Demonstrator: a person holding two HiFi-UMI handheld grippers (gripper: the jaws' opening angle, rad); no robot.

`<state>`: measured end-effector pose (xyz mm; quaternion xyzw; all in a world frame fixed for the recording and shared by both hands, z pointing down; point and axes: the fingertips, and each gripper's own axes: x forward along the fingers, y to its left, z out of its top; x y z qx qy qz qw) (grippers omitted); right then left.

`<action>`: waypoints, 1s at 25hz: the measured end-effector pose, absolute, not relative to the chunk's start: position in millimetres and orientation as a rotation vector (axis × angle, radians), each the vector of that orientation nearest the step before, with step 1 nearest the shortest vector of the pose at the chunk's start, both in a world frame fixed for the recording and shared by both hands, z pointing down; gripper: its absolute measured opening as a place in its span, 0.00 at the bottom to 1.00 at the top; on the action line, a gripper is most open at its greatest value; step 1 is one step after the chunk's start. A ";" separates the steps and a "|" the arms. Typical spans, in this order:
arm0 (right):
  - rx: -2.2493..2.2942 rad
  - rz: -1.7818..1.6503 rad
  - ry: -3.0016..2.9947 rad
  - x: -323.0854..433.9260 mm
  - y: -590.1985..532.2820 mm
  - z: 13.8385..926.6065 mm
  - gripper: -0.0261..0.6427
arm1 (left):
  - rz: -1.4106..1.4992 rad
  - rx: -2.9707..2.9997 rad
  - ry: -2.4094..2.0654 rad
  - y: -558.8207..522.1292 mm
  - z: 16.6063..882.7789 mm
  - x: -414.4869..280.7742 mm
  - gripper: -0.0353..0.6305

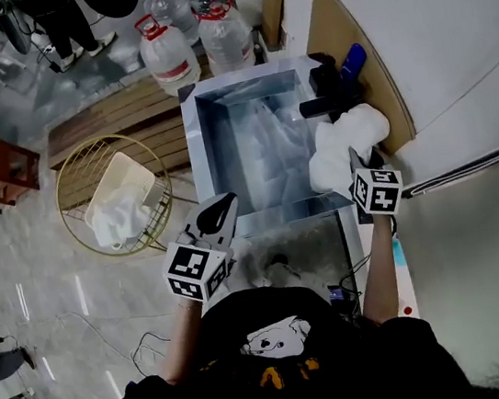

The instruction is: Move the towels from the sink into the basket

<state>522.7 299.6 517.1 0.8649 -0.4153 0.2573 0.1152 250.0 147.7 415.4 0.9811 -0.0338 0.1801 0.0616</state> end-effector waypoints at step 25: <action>2.277 -0.189 -2.165 200.0 -26.3 198.1 0.19 | 0.384 2.883 -0.516 -63.2 401.9 17.9 0.07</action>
